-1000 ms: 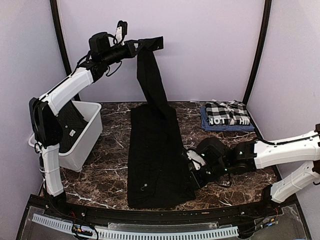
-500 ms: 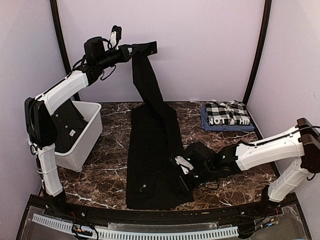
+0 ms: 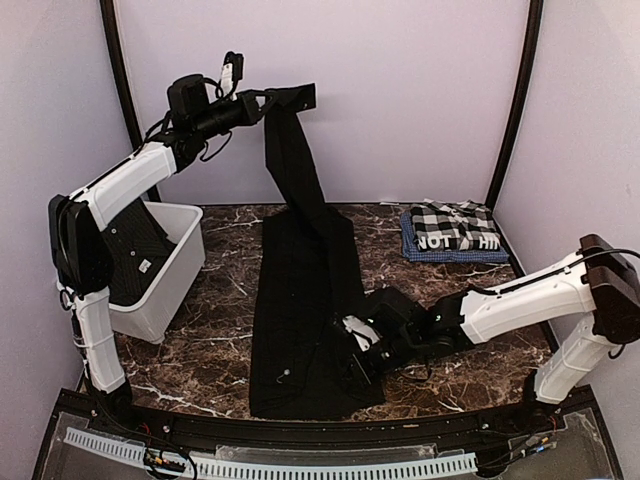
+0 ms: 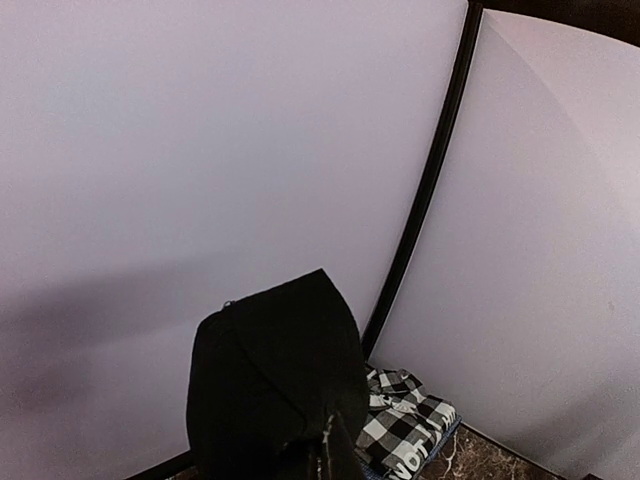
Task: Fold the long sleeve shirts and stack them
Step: Fold the 1/3-folded shirt at the center of the board.
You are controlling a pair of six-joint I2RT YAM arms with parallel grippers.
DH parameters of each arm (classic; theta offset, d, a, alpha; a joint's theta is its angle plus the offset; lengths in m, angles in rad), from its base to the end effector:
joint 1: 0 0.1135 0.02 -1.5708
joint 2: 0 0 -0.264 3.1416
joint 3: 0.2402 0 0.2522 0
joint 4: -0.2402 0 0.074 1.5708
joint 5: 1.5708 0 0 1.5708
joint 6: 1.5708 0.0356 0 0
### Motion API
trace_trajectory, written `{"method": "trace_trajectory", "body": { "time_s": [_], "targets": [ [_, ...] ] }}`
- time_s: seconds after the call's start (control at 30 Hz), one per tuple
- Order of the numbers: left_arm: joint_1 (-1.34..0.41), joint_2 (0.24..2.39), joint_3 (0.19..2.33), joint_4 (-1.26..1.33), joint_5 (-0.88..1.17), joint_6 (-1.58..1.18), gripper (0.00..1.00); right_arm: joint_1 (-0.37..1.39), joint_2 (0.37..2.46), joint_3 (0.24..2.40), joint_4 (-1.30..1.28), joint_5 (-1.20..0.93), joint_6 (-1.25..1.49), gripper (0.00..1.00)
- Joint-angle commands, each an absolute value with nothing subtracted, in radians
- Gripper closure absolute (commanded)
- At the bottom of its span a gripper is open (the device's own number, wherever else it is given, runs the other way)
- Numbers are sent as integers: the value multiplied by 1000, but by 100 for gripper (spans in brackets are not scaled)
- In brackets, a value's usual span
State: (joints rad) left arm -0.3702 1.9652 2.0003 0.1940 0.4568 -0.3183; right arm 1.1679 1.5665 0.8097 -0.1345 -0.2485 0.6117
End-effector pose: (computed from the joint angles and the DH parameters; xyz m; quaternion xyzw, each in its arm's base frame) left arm 0.4300 -0.1837 0.4499 0.1930 0.6007 -0.3900 0.6707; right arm 0.1121 0.2852 0.1685 -0.2965 0.8883 0.3305 0.1174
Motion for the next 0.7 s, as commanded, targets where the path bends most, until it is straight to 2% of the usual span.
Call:
{"method": "trace_trajectory", "body": {
  "time_s": [0.0, 0.07, 0.13, 0.33, 0.4, 0.47, 0.67],
  "targets": [
    [-365, 1899, 1969, 254, 510, -333, 100, 1165, 1586, 817, -108, -270, 623, 100],
    [-365, 1899, 1953, 261, 532, -343, 100, 1162, 1578, 818, -111, -272, 621, 99],
    [-365, 1898, 1937, 269, 552, -352, 100, 1153, 1556, 817, -105, -275, 622, 92],
    [-365, 1890, 1897, 283, 607, -371, 100, 1089, 1475, 819, -112, -287, 610, 58],
    [-365, 1883, 1868, 288, 634, -379, 100, 1064, 1448, 820, -114, -286, 605, 51],
    [-366, 1871, 1837, 295, 667, -392, 100, 1034, 1422, 829, -128, -261, 595, 48],
    [-379, 1788, 1651, 333, 819, -457, 100, 894, 1374, 878, -143, -173, 579, 47]
  ]
}}
